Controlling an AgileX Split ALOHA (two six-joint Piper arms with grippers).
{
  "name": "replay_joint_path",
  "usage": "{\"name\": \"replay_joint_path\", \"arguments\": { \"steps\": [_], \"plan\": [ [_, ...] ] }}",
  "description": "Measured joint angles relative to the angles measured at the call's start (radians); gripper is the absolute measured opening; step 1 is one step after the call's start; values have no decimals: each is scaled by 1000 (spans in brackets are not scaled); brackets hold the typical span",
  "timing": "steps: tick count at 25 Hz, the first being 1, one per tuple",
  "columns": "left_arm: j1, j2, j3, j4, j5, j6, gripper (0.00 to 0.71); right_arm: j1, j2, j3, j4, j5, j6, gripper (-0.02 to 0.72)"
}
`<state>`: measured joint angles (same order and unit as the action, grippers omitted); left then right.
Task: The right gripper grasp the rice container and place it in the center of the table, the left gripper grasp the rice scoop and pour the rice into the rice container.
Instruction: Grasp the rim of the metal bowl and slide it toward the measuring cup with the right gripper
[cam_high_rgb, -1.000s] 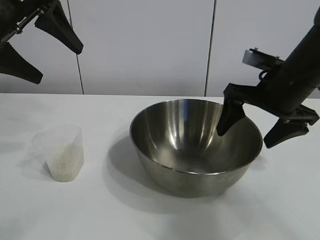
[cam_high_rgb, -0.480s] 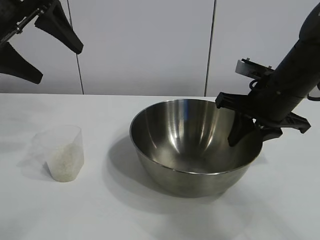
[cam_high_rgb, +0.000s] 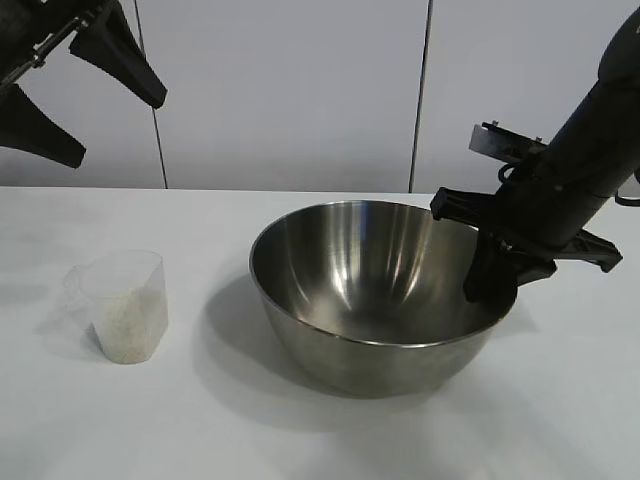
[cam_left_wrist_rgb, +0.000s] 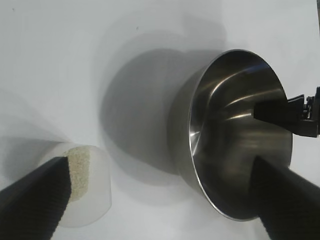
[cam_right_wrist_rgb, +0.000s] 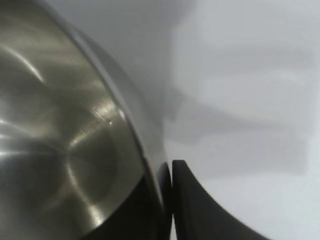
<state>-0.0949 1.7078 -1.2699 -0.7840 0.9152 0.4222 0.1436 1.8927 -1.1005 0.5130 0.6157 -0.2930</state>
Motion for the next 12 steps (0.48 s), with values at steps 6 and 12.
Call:
{"name": "replay_joint_path", "arguments": {
  "steps": [6,12],
  "plan": [
    [0,0,0,0,0,0,695,2,-38,-26,117,54,-65,19],
    [0,0,0,0,0,0,695,71,-38,-52,142,25,-94,19]
  ]
}}
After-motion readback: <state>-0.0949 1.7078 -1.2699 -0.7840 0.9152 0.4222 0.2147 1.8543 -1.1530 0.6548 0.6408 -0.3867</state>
